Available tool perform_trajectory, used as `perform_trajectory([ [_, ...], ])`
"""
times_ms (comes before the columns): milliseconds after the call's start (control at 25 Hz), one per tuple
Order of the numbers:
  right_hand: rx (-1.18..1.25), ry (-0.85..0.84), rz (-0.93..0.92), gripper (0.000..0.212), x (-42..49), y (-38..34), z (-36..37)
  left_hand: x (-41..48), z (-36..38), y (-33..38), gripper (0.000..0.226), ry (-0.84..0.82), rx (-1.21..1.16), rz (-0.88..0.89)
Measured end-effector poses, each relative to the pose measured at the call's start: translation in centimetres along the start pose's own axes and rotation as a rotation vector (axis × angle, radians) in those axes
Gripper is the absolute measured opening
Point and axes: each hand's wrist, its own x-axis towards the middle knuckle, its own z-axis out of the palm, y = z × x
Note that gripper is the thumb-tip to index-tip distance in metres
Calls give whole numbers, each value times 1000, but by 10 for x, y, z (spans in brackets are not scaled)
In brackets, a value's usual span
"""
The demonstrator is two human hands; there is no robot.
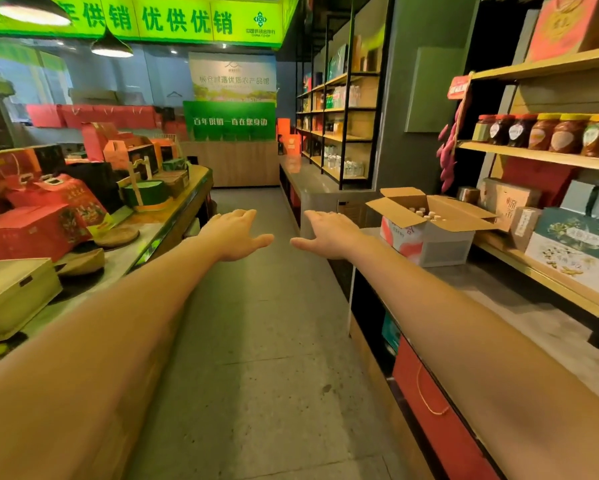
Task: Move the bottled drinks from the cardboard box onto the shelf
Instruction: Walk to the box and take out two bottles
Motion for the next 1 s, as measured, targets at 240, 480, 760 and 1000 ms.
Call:
perform_trajectory([
  [240, 26, -12, 42, 78, 125, 25, 25, 126, 24, -38, 78, -26, 5, 40],
  [480, 5, -1, 18, 77, 255, 66, 45, 262, 46, -60, 79, -9, 9, 43],
  [760, -8, 12, 14, 78, 436, 153, 48, 467, 63, -60, 80, 16, -20, 36],
  [1000, -10, -8, 34, 76, 545, 217, 69, 592, 95, -52, 77, -6, -41, 82],
])
